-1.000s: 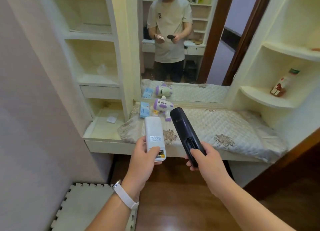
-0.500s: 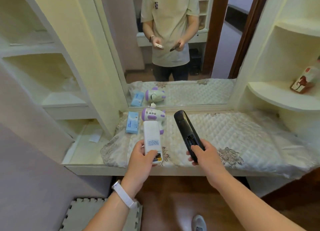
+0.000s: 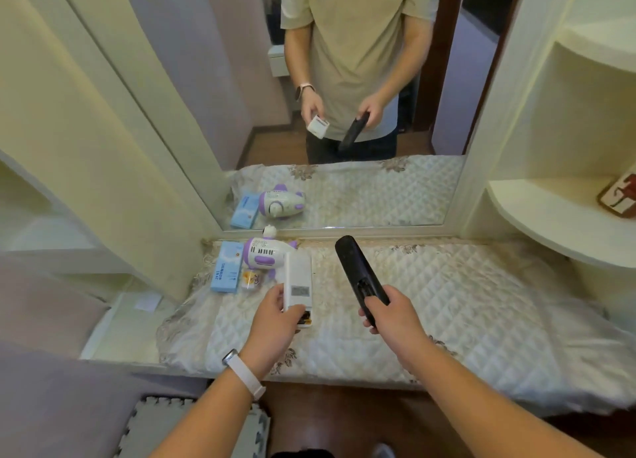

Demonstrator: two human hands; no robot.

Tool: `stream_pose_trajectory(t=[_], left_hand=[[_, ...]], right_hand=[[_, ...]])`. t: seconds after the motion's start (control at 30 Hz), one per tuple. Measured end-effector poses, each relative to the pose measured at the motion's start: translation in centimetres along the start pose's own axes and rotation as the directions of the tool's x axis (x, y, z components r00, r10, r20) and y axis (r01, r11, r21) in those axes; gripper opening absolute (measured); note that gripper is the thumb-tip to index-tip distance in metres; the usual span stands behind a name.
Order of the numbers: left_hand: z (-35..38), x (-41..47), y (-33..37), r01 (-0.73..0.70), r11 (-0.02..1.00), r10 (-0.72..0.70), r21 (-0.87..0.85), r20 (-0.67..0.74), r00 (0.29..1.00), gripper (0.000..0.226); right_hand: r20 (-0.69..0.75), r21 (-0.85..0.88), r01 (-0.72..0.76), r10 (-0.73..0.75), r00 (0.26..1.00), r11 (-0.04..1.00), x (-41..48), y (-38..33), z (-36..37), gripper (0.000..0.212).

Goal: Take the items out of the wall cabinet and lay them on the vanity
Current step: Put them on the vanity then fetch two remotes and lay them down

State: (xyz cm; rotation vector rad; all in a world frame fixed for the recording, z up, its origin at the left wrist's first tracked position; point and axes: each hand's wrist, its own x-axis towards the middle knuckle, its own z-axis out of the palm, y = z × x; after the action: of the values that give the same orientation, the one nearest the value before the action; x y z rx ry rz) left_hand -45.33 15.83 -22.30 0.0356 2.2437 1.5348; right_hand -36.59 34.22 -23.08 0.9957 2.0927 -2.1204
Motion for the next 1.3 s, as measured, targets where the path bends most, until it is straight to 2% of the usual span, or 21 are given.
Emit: stream_pose_trajectory(t=[0.3,0.57,0.67,0.8,0.97,1.03,1.13,1.23,1.3], left_hand=[[2.5,7.7,-1.4,0.137,0.991,-0.137,0.000,0.046,0.990,0.030],[3.2,15.0,-4.1,0.245,0.969,-0.241,-0.023,0.110,0.964,0.035],[3.6,17.7,-5.2,0.254,0.966,-0.244,-0.049,0.151,0.958,0.035],[4.3,20.7,-6.8,0.240,0.971,-0.235,-0.001,0.193,0.953,0.036],[5.0,22.8,-7.8,0.174,0.980,-0.192,0.096,0.243,0.951,0.036],[5.1,22.8,-8.4,0.148,0.979,-0.178,0.141,0.236,0.955,0.036],[5.3,22.6,-8.6,0.067,0.968,-0.108,0.240,0.162,0.981,0.041],[5.5,22.3,-8.6,-0.010,0.897,-0.052,0.443,0.127,0.991,0.050],[5.7,22.0,-8.7,-0.021,0.844,-0.072,0.536,0.152,0.986,0.059]], right_hand=[[0.023,0.006,-0.139,0.139,0.990,0.990,6.3,1.0,1.0,0.017],[0.024,-0.025,-0.245,0.246,0.969,0.969,12.1,1.2,2.4,0.018],[0.030,-0.030,-0.294,0.294,0.955,0.955,14.4,1.3,3.6,0.017],[-0.016,-0.049,-0.381,0.380,0.925,0.923,16.7,2.9,5.2,0.020],[-0.100,-0.079,-0.393,0.385,0.918,0.916,18.6,4.7,6.4,0.019],[-0.109,-0.128,-0.389,0.376,0.920,0.912,19.0,4.8,6.8,0.018],[-0.081,-0.338,-0.364,0.359,0.930,0.868,19.7,4.8,6.9,0.017],[-0.052,-0.519,-0.302,0.324,0.945,0.799,20.3,4.7,6.6,0.014],[-0.025,-0.594,-0.237,0.277,0.961,0.769,20.6,4.7,6.4,0.013]])
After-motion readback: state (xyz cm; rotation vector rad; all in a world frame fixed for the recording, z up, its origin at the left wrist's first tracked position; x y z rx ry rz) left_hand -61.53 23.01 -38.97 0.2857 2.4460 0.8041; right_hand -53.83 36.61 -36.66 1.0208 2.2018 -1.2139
